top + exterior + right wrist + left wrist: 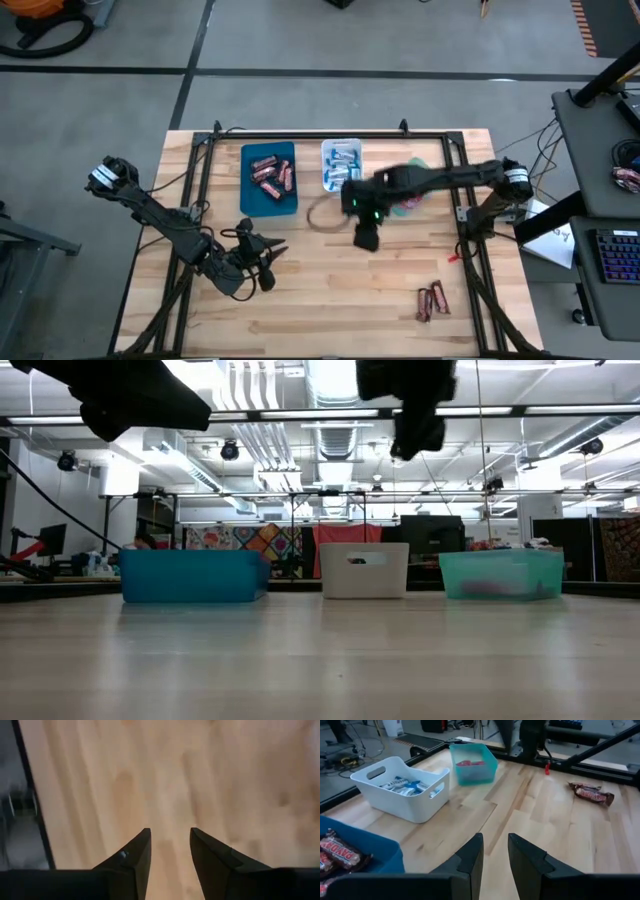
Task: Sort candy
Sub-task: Put the brown chocolate into the blue bin
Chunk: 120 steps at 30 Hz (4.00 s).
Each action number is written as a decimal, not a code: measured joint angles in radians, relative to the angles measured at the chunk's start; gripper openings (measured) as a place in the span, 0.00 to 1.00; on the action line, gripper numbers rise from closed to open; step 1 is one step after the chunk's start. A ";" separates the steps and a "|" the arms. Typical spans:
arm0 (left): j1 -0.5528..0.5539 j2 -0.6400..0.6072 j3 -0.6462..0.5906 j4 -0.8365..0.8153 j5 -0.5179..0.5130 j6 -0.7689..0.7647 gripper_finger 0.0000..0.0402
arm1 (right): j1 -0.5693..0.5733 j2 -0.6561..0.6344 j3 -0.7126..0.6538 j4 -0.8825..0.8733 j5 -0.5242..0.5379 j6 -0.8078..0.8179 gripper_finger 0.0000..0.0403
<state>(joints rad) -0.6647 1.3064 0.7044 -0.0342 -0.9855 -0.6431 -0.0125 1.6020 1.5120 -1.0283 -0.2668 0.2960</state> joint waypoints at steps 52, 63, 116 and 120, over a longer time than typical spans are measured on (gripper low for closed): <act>0.237 -0.001 0.000 0.141 0.431 0.602 0.14 | 0.831 0.181 -0.218 -0.064 0.084 1.709 0.56; 0.271 -0.001 0.000 0.242 0.499 0.778 0.12 | 0.831 0.275 -0.219 -0.036 0.083 1.760 0.54; 0.289 0.264 0.000 0.727 0.823 0.404 0.24 | 0.632 0.266 -0.082 0.111 1.186 0.331 0.08; 0.289 0.284 0.000 0.738 0.772 0.398 0.28 | 0.585 0.266 -0.082 0.123 1.183 0.302 0.08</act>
<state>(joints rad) -0.3759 1.5906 0.7048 0.7041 -0.2136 -0.2455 0.5720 1.8679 1.4296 -0.9056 0.9166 0.5981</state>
